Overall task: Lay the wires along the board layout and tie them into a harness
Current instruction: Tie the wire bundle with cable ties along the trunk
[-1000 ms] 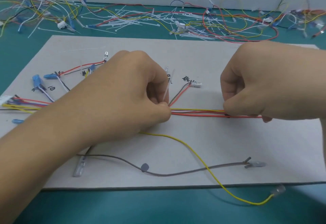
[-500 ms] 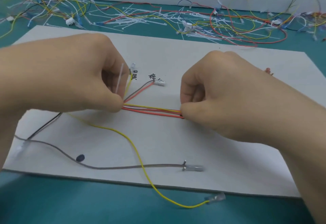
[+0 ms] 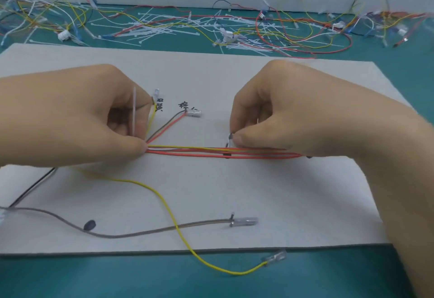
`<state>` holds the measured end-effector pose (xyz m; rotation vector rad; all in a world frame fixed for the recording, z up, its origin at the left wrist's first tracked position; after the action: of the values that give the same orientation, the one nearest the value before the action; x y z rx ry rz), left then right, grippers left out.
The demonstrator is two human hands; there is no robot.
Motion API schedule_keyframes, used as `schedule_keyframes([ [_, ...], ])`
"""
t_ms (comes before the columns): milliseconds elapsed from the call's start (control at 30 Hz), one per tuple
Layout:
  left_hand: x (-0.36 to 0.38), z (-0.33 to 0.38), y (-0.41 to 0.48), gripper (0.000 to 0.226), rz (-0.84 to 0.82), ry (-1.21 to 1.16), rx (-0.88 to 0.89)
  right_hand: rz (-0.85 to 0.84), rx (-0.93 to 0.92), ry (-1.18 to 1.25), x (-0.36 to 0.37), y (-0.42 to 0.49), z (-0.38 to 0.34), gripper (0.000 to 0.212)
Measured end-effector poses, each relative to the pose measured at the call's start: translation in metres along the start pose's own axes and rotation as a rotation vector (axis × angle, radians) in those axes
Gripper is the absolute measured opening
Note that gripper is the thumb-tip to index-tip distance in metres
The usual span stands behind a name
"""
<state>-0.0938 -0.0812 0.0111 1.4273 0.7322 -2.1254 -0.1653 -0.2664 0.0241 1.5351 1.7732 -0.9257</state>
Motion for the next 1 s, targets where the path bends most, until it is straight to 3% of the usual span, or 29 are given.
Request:
schedule_keyframes([
  [367, -0.001, 0.002, 0.0, 0.031, 0.066, -0.039, 0.015, 0.036, -0.1, -0.094, 0.007, 0.001, -0.014, 0.014],
  [500, -0.002, 0.019, 0.002, 0.04, 0.181, -0.04, 0.09, 0.069, -0.089, -0.102, 0.004, 0.001, -0.015, 0.016],
  [700, 0.009, 0.057, 0.01, 0.014, 0.203, -0.142, 0.238, 0.099, -0.092, -0.188, 0.001, -0.001, -0.018, 0.012],
  [1000, 0.009, 0.059, 0.012, 0.007, 0.261, -0.155, 0.257, 0.083, -0.133, -0.134, 0.0, 0.001, -0.018, 0.009],
])
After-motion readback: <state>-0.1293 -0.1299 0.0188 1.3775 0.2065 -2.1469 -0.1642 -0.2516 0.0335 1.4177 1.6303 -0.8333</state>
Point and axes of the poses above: each hand's wrist, its own y-axis towards the middle knuckle, its own x-axis out of the palm, z = x × y, the point moved 9 cm from there along y, towards the middle knuckle, and after that the axes turned 5 degrees about y, right-handed, at the moved point
